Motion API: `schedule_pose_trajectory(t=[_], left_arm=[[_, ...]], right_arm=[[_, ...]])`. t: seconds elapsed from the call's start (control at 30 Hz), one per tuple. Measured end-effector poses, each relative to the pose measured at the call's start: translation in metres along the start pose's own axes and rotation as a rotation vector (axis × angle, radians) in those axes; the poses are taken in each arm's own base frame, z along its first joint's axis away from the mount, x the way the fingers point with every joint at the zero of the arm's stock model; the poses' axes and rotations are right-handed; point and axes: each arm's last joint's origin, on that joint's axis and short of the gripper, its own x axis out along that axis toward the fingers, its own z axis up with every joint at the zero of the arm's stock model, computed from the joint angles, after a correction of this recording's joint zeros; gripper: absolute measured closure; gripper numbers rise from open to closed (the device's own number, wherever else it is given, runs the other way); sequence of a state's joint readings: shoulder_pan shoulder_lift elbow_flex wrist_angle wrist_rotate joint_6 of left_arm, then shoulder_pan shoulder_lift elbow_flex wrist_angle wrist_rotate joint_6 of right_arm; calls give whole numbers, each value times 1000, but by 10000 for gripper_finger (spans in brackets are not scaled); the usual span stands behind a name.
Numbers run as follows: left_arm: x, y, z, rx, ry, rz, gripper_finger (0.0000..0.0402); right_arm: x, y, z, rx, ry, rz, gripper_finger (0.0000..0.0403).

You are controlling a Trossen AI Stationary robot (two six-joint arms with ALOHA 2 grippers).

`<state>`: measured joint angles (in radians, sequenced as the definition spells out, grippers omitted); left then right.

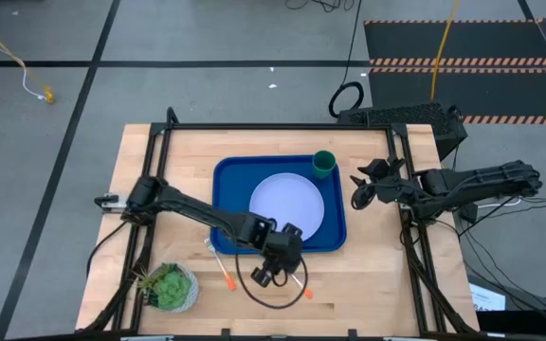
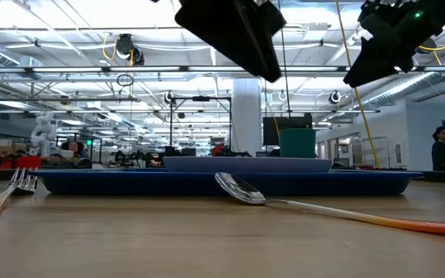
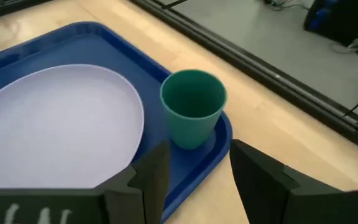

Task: Pick and place plate/cup/fork/spoon on tray
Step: Put the orange spoon to the left of the blue plate on the blue serving tray

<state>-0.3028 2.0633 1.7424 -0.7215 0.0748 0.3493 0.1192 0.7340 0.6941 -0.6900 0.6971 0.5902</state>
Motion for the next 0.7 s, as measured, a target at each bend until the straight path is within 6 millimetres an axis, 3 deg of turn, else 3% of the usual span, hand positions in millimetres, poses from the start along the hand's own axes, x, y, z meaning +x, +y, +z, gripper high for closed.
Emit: schedule_pose_trajectory(t=[0.3, 0.7], left_arm=[[27, -1, 11, 46, 64, -36, 260], [63, -2, 6, 44, 115, -79, 261]], right_arm=[[-1, -1, -1, 0, 12, 19, 243], [-3, -2, 0, 6, 7, 23, 243]])
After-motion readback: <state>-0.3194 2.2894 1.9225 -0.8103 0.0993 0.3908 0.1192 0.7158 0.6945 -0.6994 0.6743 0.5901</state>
